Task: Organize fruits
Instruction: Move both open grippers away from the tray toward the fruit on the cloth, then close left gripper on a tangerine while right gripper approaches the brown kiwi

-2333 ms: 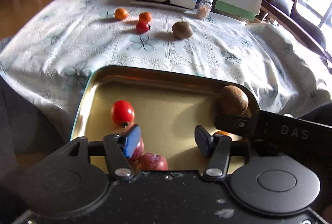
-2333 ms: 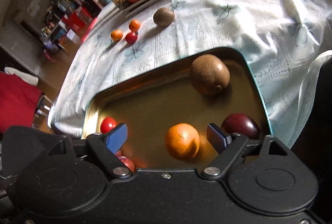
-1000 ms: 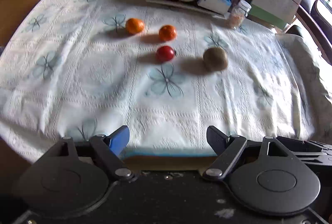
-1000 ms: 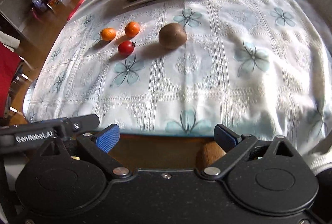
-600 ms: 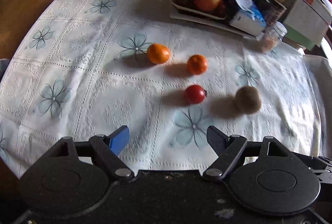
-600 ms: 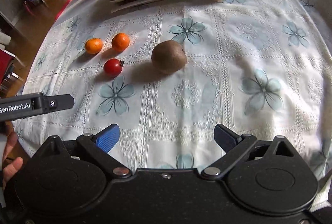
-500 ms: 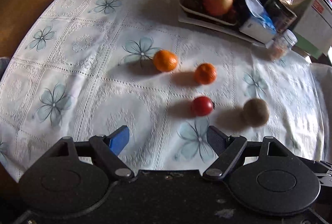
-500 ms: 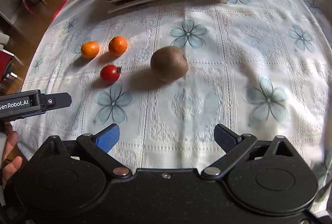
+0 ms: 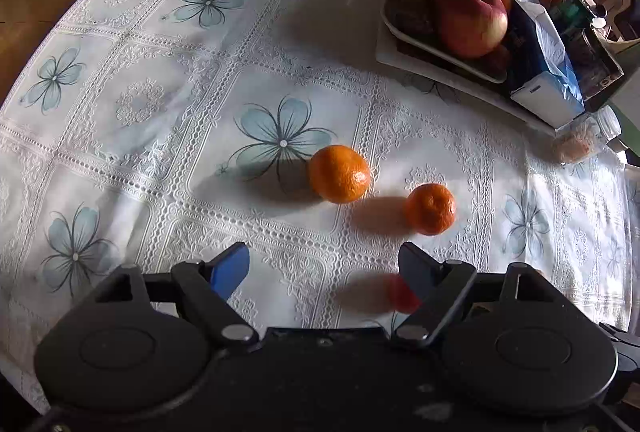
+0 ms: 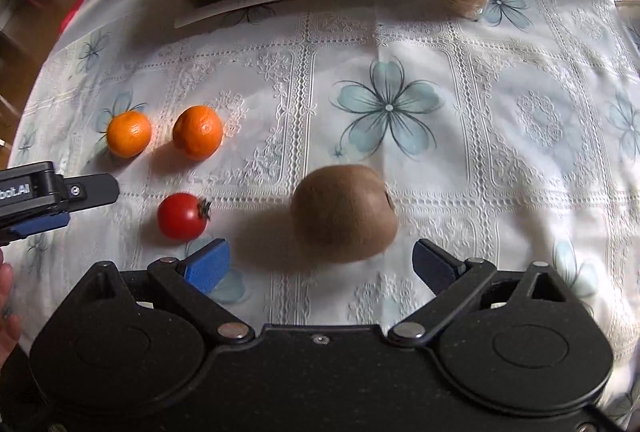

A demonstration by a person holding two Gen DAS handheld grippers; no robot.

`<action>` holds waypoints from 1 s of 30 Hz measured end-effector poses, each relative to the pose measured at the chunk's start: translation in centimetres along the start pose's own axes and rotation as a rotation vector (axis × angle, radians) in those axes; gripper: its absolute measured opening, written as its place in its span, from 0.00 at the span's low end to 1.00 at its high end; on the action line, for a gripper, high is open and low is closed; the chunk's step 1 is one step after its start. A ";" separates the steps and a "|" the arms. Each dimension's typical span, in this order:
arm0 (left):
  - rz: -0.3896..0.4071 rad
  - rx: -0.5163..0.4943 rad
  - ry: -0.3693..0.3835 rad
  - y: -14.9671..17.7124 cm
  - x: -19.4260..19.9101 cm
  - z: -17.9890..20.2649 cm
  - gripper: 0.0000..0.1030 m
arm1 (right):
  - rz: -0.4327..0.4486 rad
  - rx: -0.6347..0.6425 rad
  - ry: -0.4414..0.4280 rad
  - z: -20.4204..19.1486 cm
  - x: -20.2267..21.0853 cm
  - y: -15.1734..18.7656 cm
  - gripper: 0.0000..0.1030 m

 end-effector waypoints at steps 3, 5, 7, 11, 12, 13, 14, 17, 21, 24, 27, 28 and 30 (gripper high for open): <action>0.002 -0.010 -0.005 -0.4 -0.3 0.3 0.82 | -0.009 0.003 0.022 -0.2 -1.0 -0.5 0.95; -0.001 -0.010 -0.002 -0.4 -0.4 0.2 0.82 | -0.019 0.007 0.048 -0.3 -1.6 -0.5 0.95; -0.007 -0.012 0.004 -0.4 -0.5 0.3 0.82 | -0.019 0.013 0.050 -0.5 -2.1 -0.3 1.00; -0.013 -0.017 -0.002 -0.3 -0.8 0.3 0.83 | -0.032 0.066 0.116 -1.7 -2.5 0.0 1.00; -0.014 -0.015 -0.003 -0.3 -0.9 0.3 0.83 | -0.031 0.061 0.118 -1.7 -2.5 0.0 1.00; -0.015 -0.012 -0.004 -0.4 -0.9 0.3 0.83 | -0.034 0.053 0.114 -1.6 -2.5 0.0 1.00; -0.015 -0.010 -0.006 -0.4 -1.0 0.2 0.83 | -0.037 0.057 0.115 -1.6 -2.5 0.0 1.00; -0.020 -0.006 -0.007 -0.6 -1.2 0.0 0.83 | -0.039 0.051 0.117 -1.5 -2.5 -0.1 1.00; -0.011 -0.017 0.009 -1.0 -1.4 0.2 0.83 | -0.017 0.052 0.118 -1.4 -2.6 -0.3 1.00; 0.005 -0.042 0.021 -1.8 -1.5 0.5 0.83 | 0.007 0.054 0.118 -1.5 -2.4 0.2 1.00; 0.012 -0.062 0.011 -2.4 -1.8 1.0 0.84 | 0.033 0.059 0.118 -1.5 -2.3 0.8 1.00; 0.012 -0.067 0.009 -2.5 -2.0 1.1 0.84 | 0.039 0.059 0.119 -1.5 -2.3 1.0 1.00; 0.008 -0.081 -0.001 -2.8 -2.5 1.4 0.84 | 0.046 0.060 0.118 -1.5 -2.2 1.2 1.00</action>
Point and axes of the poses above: each gripper's, at about its wrist camera, not at the fingertips, and x roughly against the way its jaws point, z to its right, y to its underside, the point moved 1 cm from there along -x, roughly the way its jaws point, and after that the axes turned 3 degrees about x, right-handed, at the moved point
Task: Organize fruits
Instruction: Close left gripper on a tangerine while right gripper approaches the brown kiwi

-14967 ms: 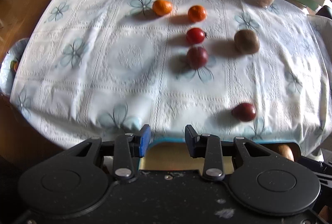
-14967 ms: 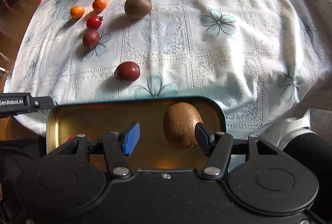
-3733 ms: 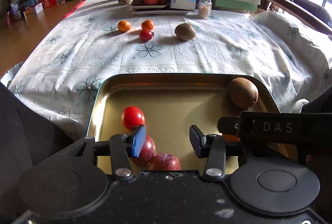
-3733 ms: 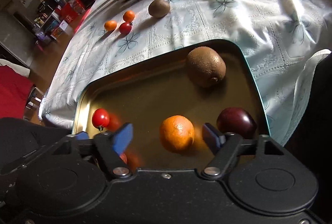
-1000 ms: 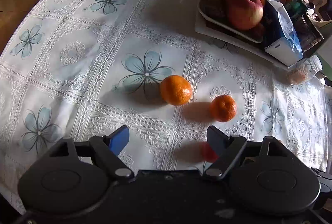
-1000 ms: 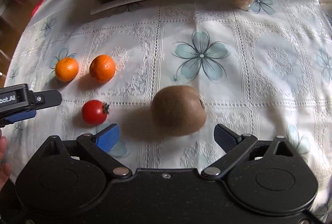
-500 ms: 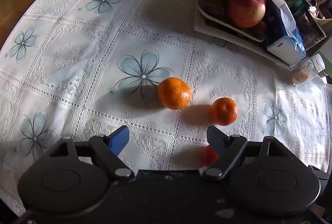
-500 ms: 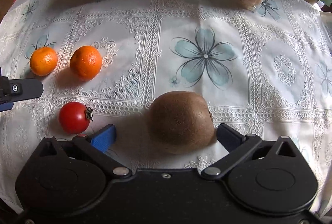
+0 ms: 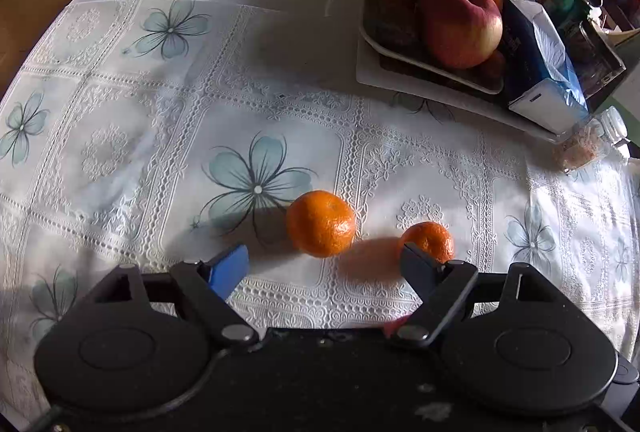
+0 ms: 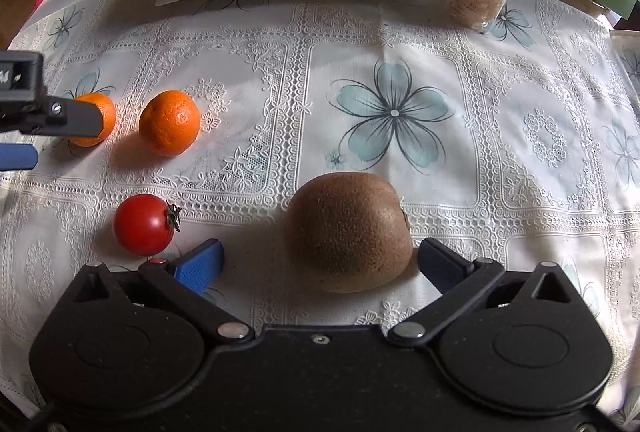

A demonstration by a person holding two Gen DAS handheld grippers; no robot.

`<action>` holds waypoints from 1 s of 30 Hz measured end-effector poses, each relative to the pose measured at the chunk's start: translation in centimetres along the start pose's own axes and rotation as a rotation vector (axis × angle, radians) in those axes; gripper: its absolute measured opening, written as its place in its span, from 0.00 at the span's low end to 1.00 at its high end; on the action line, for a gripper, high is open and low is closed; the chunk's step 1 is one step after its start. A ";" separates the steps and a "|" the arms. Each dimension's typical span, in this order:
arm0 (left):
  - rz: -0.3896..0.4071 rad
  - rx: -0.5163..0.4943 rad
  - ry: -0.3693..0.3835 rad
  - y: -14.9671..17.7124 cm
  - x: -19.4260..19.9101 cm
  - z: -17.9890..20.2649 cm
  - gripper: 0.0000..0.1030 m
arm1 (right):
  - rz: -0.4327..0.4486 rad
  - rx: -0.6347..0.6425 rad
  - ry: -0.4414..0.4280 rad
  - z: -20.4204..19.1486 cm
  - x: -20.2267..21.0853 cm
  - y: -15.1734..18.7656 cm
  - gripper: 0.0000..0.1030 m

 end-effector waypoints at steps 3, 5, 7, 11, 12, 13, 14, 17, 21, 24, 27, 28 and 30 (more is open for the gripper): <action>-0.002 -0.028 -0.036 -0.4 -1.1 0.4 0.84 | 0.013 0.003 0.001 0.0 0.0 0.4 1.00; -0.007 -0.043 -0.073 -0.6 -2.0 0.5 0.84 | 0.024 0.009 -0.001 0.0 0.3 0.5 1.00; -0.010 -0.041 -0.096 -0.9 -2.7 0.4 0.84 | 0.033 0.012 -0.001 -0.1 0.4 0.7 1.00; -0.001 -0.037 -0.101 -1.4 -3.7 0.0 0.92 | 0.019 0.012 -0.002 -0.2 0.5 0.4 1.00; -0.001 -0.043 -0.102 -1.5 -3.8 0.0 0.94 | 0.014 0.012 -0.002 -0.1 0.4 0.3 1.00; -0.003 -0.051 -0.101 -1.5 -4.0 0.2 0.95 | 0.011 0.011 -0.003 -0.1 0.4 0.2 1.00; -0.011 -0.062 -0.103 -1.4 -4.3 0.4 0.99 | 0.009 0.011 -0.003 -0.2 0.4 0.2 1.00; -0.011 -0.143 -0.141 -0.8 -4.9 1.6 1.00 | 0.008 0.011 -0.003 -0.2 0.3 0.1 1.00; -0.006 -0.124 -0.136 -0.8 -4.9 1.5 1.00 | 0.009 0.011 -0.002 -0.2 0.3 0.1 1.00; 0.014 -0.131 -0.146 -0.4 -4.9 1.5 1.00 | 0.011 0.010 -0.002 -0.2 0.3 0.1 1.00; 0.033 -0.127 -0.145 -0.1 -4.8 1.4 1.00 | 0.015 0.008 -0.002 -0.2 0.3 0.2 1.00; 0.026 -0.127 -0.146 -0.1 -4.8 1.5 1.00 | 0.015 0.008 -0.002 -0.2 0.2 0.2 1.00; 0.010 -0.122 -0.149 -0.2 -4.8 1.6 1.00 | 0.009 0.009 -0.003 -0.2 0.2 0.1 1.00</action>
Point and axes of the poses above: each gripper's, at about its wrist camera, not at the fingertips, and x roughly against the way its jaws point, z to its right, y to its underside, the point moved 1 cm from there along -x, roughly the way its jaws point, and after that the axes turned 3 degrees about x, right-handed, at the moved point
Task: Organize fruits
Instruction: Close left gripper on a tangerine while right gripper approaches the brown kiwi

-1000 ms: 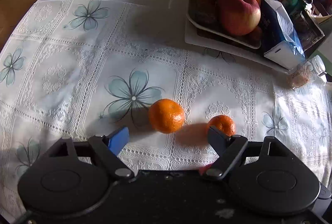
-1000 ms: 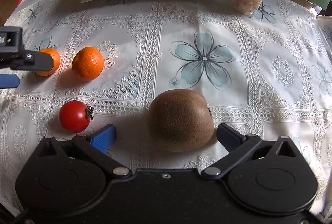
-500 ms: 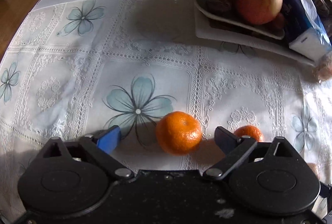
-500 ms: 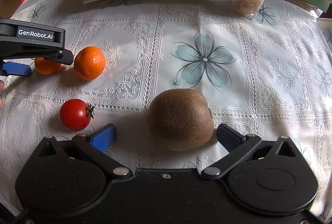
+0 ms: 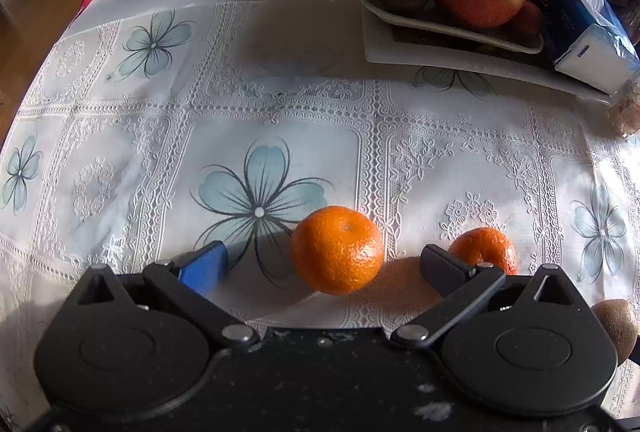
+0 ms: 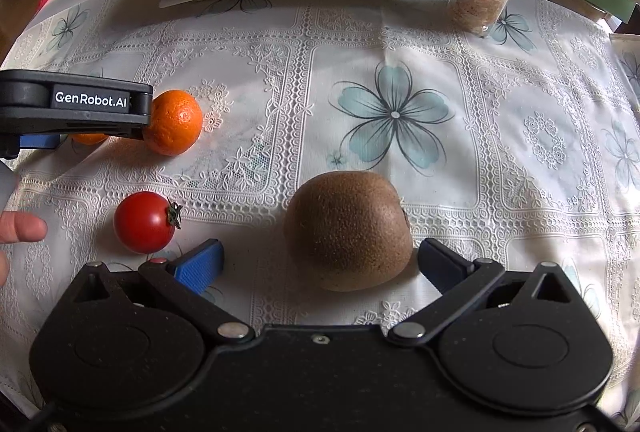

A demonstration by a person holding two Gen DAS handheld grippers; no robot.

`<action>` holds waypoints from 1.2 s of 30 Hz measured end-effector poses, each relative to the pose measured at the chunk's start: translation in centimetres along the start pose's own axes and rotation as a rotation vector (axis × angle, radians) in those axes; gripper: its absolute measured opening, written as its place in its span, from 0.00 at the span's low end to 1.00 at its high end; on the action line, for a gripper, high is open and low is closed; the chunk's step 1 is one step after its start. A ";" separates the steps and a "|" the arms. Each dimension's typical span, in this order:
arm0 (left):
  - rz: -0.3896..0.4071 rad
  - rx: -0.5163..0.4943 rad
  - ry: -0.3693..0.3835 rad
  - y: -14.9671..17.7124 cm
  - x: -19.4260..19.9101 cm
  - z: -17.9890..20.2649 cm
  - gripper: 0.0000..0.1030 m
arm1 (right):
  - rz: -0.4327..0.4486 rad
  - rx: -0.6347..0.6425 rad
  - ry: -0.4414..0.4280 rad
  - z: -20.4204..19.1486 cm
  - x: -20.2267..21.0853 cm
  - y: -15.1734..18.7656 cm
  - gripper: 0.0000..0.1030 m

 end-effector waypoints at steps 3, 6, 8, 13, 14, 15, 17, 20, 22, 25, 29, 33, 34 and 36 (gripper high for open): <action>-0.008 0.004 -0.002 -0.1 0.0 0.0 1.00 | -0.016 0.001 -0.001 0.0 -0.1 -0.2 1.00; -0.012 -0.004 -0.001 -0.3 -0.1 0.0 1.00 | -0.021 0.002 -0.001 0.0 -0.2 -0.3 1.00; -0.015 -0.016 0.001 -0.4 -0.2 0.1 1.00 | -0.020 0.003 0.000 0.0 -0.2 -0.3 1.00; -0.012 -0.018 0.004 -0.4 -0.1 0.1 1.00 | -0.029 0.003 0.000 -0.1 -0.3 -0.5 1.00; -0.008 -0.016 0.001 -0.4 0.1 0.1 0.96 | -0.029 0.003 -0.001 -0.1 -0.3 -0.5 1.00; -0.003 -0.020 0.004 -0.5 0.3 0.2 0.88 | -0.029 0.002 0.000 -0.1 -0.3 -0.5 1.00; -0.004 -0.021 0.011 -0.6 0.7 0.4 0.77 | -0.032 0.001 -0.001 -0.1 -0.2 -0.5 1.00; -0.002 -0.012 0.011 -0.8 1.0 0.4 0.67 | -0.038 0.001 -0.002 0.0 -0.3 -0.7 1.00; 0.006 -0.027 0.018 -0.7 1.2 0.6 0.59 | -0.044 0.000 -0.003 0.0 -0.3 -0.8 1.00; 0.002 -0.018 0.019 -0.8 1.4 0.7 0.46 | -0.053 -0.001 -0.005 0.1 -0.4 -0.9 1.00; -0.005 0.028 0.040 -0.9 1.5 0.3 0.40 | -0.061 -0.001 -0.005 0.2 -0.2 -1.1 0.95; -0.011 0.042 0.053 -0.9 1.5 0.0 0.40 | -0.069 0.000 -0.009 0.4 0.2 -1.3 0.83; -0.014 0.044 0.055 -0.9 1.4 -0.1 0.40 | -0.068 -0.001 -0.010 0.5 0.3 -1.3 0.78; -0.020 0.044 0.052 -0.8 1.5 0.0 0.40 | -0.065 -0.014 -0.003 0.9 0.6 -1.4 0.71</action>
Point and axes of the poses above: each gripper's, at about its wrist camera, not at the fingertips, and x roughly against the way its jaws point, z to its right, y to its underside, the point moved 1 cm from there along -x, roughly the way its jaws point, and after that the axes turned 3 degrees about x, right-handed, at the moved point
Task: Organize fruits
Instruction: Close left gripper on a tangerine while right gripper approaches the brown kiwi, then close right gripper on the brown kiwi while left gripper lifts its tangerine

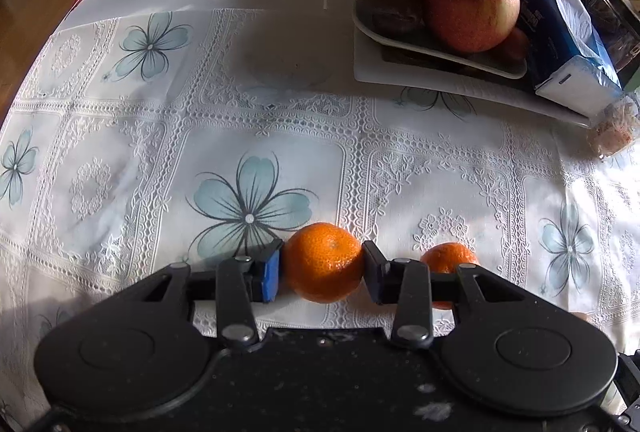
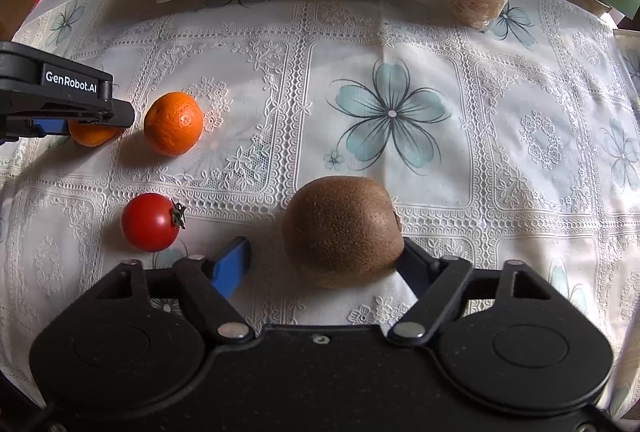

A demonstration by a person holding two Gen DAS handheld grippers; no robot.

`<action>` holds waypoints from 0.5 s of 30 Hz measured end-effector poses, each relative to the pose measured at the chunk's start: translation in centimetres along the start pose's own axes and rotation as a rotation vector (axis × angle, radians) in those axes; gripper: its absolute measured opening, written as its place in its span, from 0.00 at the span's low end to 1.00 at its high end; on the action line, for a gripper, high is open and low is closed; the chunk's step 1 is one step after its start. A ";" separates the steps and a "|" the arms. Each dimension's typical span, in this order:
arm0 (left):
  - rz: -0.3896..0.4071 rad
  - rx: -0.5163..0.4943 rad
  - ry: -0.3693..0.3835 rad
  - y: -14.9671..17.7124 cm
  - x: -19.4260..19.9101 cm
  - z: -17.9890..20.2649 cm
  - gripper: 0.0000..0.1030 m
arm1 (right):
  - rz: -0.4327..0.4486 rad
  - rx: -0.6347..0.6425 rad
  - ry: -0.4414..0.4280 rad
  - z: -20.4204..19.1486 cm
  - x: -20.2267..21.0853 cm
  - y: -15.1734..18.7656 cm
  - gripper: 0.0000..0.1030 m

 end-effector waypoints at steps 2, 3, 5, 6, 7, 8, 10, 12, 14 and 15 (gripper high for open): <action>-0.003 -0.004 -0.004 0.2 0.2 0.3 0.40 | 0.010 -0.018 0.013 0.5 0.3 0.0 0.62; -0.003 -0.005 -0.005 0.4 0.4 0.4 0.40 | 0.006 -0.019 -0.004 0.8 0.3 0.0 0.61; -0.002 -0.011 -0.005 0.7 0.8 0.7 0.40 | 0.004 -0.037 -0.034 1.4 0.3 0.0 0.60; -0.001 -0.014 -0.003 0.8 1.1 0.7 0.40 | 0.003 -0.051 -0.047 1.7 0.3 -0.1 0.60; 0.001 -0.018 -0.002 1.0 1.4 0.8 0.40 | 0.000 -0.066 -0.060 2.0 0.3 0.0 0.60; 0.003 -0.020 -0.003 1.2 1.8 0.9 0.40 | -0.006 -0.081 -0.075 2.3 0.4 0.0 0.60; 0.010 -0.020 0.002 1.7 2.8 0.9 0.40 | -0.022 -0.114 -0.114 3.0 0.5 0.2 0.60; 0.012 -0.018 0.009 2.2 3.8 0.9 0.40 | -0.042 -0.153 -0.152 3.8 0.6 0.5 0.60; 0.024 -0.017 0.022 2.9 5.0 1.0 0.40 | -0.053 -0.192 -0.179 4.6 0.9 1.1 0.60; 0.030 -0.017 0.028 3.2 5.7 1.1 0.40 | -0.054 -0.210 -0.186 5.0 1.2 1.4 0.60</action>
Point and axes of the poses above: each gripper's, at about its wrist camera, not at the fingertips, and x roughly against the way its jaws point, z to its right, y to its underside, the point moved 1 cm from there along -x, roughly the way its jaws point, and after that the axes turned 3 degrees about x, right-handed, at the moved point
